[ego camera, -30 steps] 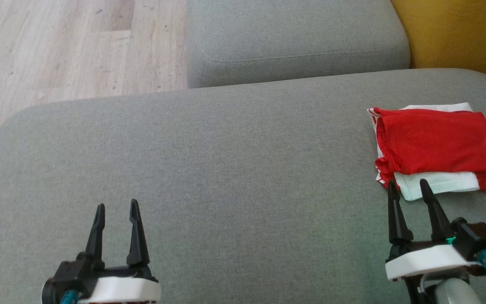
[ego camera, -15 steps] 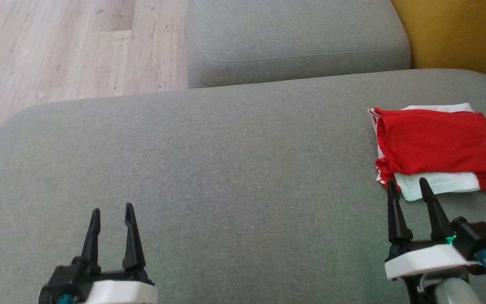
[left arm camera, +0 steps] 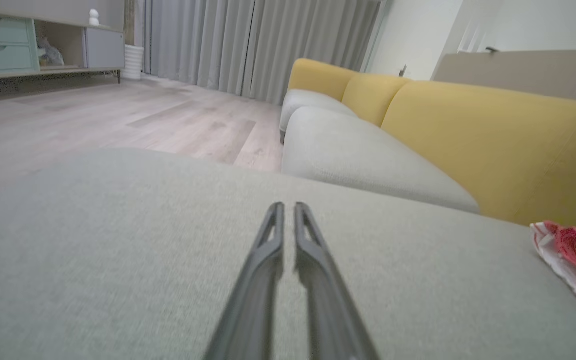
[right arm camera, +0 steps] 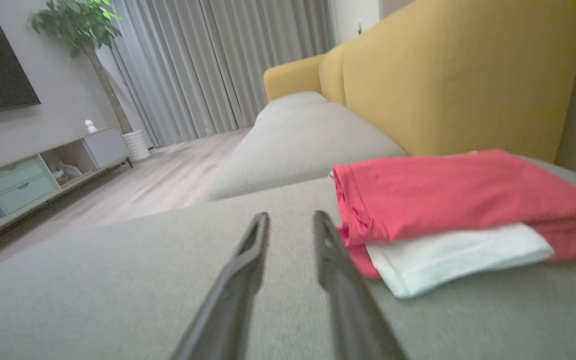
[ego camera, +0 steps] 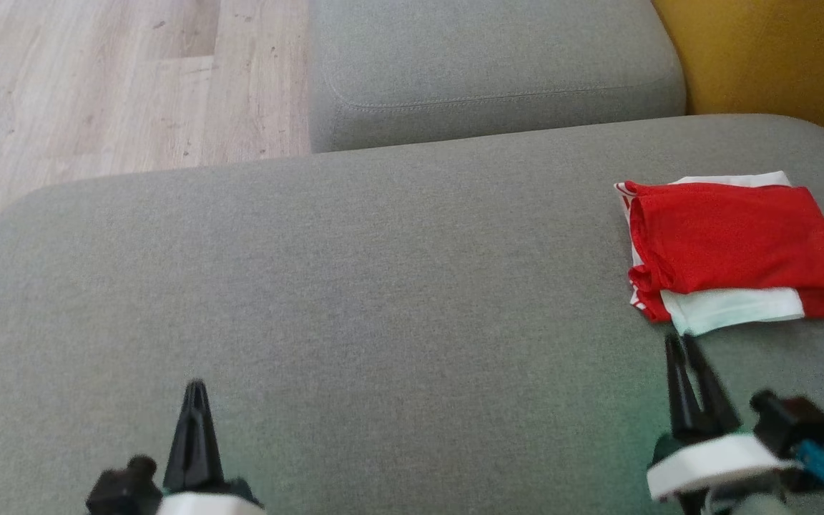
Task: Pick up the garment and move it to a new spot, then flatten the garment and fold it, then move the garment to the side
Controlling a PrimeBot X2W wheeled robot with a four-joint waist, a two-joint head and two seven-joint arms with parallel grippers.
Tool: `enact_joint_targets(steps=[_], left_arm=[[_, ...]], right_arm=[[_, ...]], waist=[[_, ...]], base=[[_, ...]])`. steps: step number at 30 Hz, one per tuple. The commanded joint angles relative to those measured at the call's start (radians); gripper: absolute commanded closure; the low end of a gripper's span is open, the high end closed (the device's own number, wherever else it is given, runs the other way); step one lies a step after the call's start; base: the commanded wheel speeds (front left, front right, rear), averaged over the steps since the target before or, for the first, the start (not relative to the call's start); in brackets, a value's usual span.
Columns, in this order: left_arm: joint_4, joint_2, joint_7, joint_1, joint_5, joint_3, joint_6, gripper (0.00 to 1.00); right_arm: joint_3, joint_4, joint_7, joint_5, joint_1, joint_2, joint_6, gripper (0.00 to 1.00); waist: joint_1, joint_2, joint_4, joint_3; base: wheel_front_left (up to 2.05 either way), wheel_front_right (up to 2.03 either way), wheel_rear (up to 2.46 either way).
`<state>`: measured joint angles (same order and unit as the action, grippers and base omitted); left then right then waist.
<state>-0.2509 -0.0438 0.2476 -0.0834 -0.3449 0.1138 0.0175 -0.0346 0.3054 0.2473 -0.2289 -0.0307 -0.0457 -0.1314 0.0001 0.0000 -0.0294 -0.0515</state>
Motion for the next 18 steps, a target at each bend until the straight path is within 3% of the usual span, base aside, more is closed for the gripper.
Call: enact_joint_targets(steps=[1, 18], left_arm=[[0.008, 0.0, -0.005, 0.007, -0.015, -0.003, -0.002, 1.0], [0.008, -0.001, -0.051, 0.031, -0.178, -0.032, -0.021, 1.0]], right_arm=[[0.001, -0.01, -0.002, -0.017, 0.006, 0.0, 0.0, 1.0], [0.015, -0.016, -0.045, -0.199, 0.024, -0.005, 0.0, 1.0]], waist=[[0.0, 0.0, 0.0, 0.001], [0.0, 0.0, 0.004, 0.008]], base=[[0.0, 0.0, 0.0], [0.0, 0.0, 0.0]])
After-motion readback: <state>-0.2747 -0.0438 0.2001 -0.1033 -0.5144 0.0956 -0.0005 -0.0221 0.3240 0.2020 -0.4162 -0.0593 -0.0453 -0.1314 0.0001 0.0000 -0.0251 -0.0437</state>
